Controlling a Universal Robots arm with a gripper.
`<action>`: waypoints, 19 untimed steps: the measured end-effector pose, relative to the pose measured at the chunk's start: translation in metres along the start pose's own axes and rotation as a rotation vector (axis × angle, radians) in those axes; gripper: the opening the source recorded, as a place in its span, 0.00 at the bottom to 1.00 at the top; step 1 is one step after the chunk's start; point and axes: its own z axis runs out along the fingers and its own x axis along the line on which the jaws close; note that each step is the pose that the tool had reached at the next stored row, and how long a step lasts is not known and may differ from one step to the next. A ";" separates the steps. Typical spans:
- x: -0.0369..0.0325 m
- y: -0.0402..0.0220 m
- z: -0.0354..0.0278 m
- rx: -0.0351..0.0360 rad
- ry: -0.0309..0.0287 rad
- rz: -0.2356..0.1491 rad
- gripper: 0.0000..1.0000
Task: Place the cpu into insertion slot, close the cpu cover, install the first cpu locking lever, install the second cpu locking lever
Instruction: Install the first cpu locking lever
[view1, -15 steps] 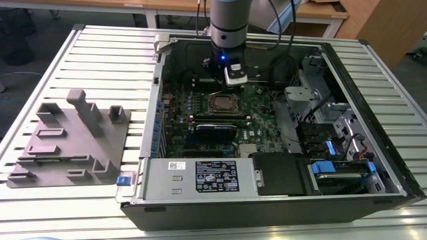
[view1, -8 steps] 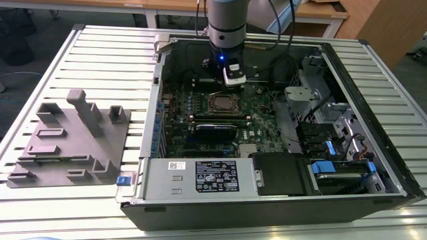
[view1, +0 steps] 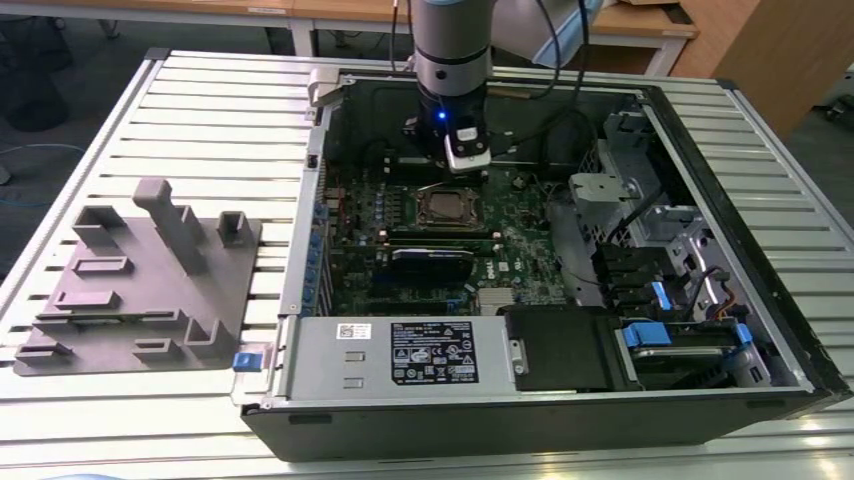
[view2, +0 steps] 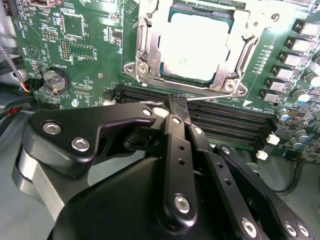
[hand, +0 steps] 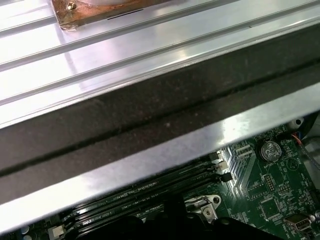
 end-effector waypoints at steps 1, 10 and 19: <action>0.0005 0.0001 0.0000 -0.0002 -0.0006 0.000 0.11; 0.0038 -0.0009 -0.0003 -0.0095 -0.0242 -0.002 0.11; 0.0048 -0.0015 0.0007 -0.0101 -0.0410 0.033 0.11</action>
